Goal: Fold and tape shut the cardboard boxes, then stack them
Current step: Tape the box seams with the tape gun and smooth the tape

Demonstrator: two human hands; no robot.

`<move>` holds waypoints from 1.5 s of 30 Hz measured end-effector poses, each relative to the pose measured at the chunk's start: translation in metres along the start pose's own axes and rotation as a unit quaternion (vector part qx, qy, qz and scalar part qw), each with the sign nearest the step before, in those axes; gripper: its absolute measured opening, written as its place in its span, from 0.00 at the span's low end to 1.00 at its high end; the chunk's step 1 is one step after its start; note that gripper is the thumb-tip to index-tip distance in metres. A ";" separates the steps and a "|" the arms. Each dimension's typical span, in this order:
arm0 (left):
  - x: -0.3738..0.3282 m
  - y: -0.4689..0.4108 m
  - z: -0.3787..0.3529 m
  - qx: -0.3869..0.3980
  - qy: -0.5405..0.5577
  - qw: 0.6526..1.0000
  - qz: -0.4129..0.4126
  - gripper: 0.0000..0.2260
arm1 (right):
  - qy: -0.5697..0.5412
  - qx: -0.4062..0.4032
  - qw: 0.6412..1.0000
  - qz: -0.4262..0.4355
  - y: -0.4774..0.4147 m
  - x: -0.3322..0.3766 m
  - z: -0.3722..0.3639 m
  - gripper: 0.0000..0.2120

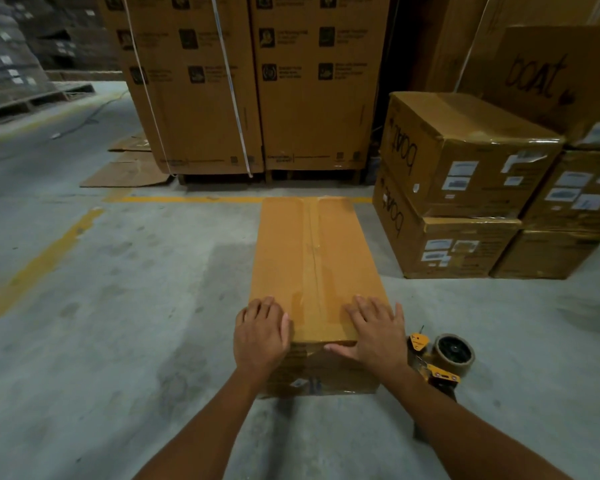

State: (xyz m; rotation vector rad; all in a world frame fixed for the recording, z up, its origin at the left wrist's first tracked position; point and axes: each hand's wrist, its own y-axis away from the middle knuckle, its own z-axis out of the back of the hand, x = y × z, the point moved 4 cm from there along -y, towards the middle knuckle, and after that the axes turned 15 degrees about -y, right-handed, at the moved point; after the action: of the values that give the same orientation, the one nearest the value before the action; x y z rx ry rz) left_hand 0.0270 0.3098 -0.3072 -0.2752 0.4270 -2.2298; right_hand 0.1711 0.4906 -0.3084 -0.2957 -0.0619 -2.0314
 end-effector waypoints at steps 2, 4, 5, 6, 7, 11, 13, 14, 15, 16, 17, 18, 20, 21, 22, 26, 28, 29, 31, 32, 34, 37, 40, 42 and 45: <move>0.001 0.000 0.001 0.017 0.006 0.996 0.090 0.17 | 0.003 0.010 0.999 -0.035 0.003 0.001 -0.004 0.51; -0.002 0.004 0.001 0.048 0.026 0.984 0.169 0.19 | 0.001 0.012 0.999 -0.039 0.002 0.000 -0.003 0.52; -0.004 0.005 0.002 0.064 0.038 0.979 0.188 0.21 | -0.001 0.010 1.000 -0.029 0.003 -0.001 0.000 0.51; -0.004 0.006 0.002 0.075 0.043 0.978 0.191 0.23 | -0.003 0.010 1.000 -0.014 0.003 -0.003 0.004 0.49; -0.004 0.007 0.001 0.085 0.039 0.979 0.182 0.25 | -0.010 0.013 1.000 0.004 0.003 -0.008 0.007 0.47; -0.003 0.001 0.000 0.151 0.025 0.979 0.132 0.31 | -0.189 0.007 0.982 -0.017 0.000 -0.031 0.022 0.39; -0.001 -0.003 -0.001 0.183 0.036 0.972 0.140 0.33 | -0.231 -0.020 0.970 -0.069 -0.006 -0.033 0.018 0.34; 0.002 -0.005 -0.002 0.194 0.044 0.969 0.147 0.34 | -0.247 -0.018 0.963 -0.105 -0.009 -0.032 0.016 0.35; 0.004 -0.008 -0.003 0.204 0.055 0.966 0.152 0.34 | -0.275 -0.007 0.950 -0.146 -0.011 -0.031 0.015 0.37; 0.005 -0.010 -0.004 0.211 0.062 0.963 0.154 0.34 | -0.305 0.008 0.935 -0.181 -0.011 -0.030 0.016 0.39; 0.006 -0.012 -0.004 0.217 0.061 0.962 0.152 0.34 | -0.327 0.019 0.923 -0.201 -0.011 -0.029 0.018 0.40; 0.008 -0.014 -0.004 0.222 0.053 0.962 0.150 0.33 | -0.336 0.024 0.919 -0.206 -0.010 -0.026 0.021 0.40; 0.016 -0.016 -0.002 0.227 0.029 0.961 0.155 0.32 | -0.338 0.026 0.919 -0.202 -0.001 -0.010 0.024 0.39; 0.023 -0.015 -0.001 0.229 0.015 0.960 0.159 0.32 | -0.336 0.026 0.919 -0.203 0.006 0.003 0.024 0.39; 0.030 -0.014 -0.001 0.228 0.000 0.960 0.160 0.32 | -0.333 0.022 0.919 -0.210 0.014 0.016 0.024 0.38; 0.045 -0.011 0.003 0.200 -0.042 0.974 0.102 0.26 | -0.334 0.009 0.915 -0.228 0.042 0.071 0.019 0.23; 0.039 -0.012 0.007 0.196 -0.031 0.979 0.051 0.22 | -0.361 0.052 0.912 -0.186 0.048 0.103 0.009 0.16; 0.033 -0.013 0.009 0.201 -0.022 0.979 0.033 0.21 | -0.380 0.072 0.908 -0.163 0.049 0.116 0.004 0.14; 0.025 -0.016 0.009 0.205 -0.007 0.979 0.016 0.21 | -0.401 0.087 0.901 -0.141 0.045 0.129 0.001 0.12; 0.022 -0.019 0.008 0.204 -0.004 0.979 0.011 0.21 | -0.401 0.074 0.902 -0.143 0.038 0.129 0.003 0.11; 0.019 -0.030 0.004 0.202 -0.002 0.979 0.004 0.20 | -0.379 0.033 0.913 -0.147 0.019 0.119 0.010 0.11; 0.016 -0.059 -0.008 0.199 -0.003 0.980 -0.008 0.21 | -0.324 0.003 0.935 -0.143 -0.021 0.089 0.016 0.13; 0.007 -0.095 -0.028 0.194 0.000 0.981 -0.015 0.22 | -0.278 -0.009 0.952 -0.123 -0.070 0.053 0.014 0.15; -0.005 -0.121 -0.043 0.185 0.005 0.982 -0.017 0.22 | -0.265 -0.024 0.957 -0.117 -0.105 0.027 0.011 0.17; -0.023 -0.159 -0.065 0.182 -0.001 0.983 -0.032 0.24 | -0.252 -0.045 0.960 -0.111 -0.154 -0.006 0.002 0.23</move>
State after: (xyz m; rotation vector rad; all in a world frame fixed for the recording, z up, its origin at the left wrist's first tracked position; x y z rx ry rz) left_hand -0.0913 0.4368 -0.3060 -0.0980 0.0041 -2.3178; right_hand 0.0385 0.5676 -0.2947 -0.8940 -0.3312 -2.1354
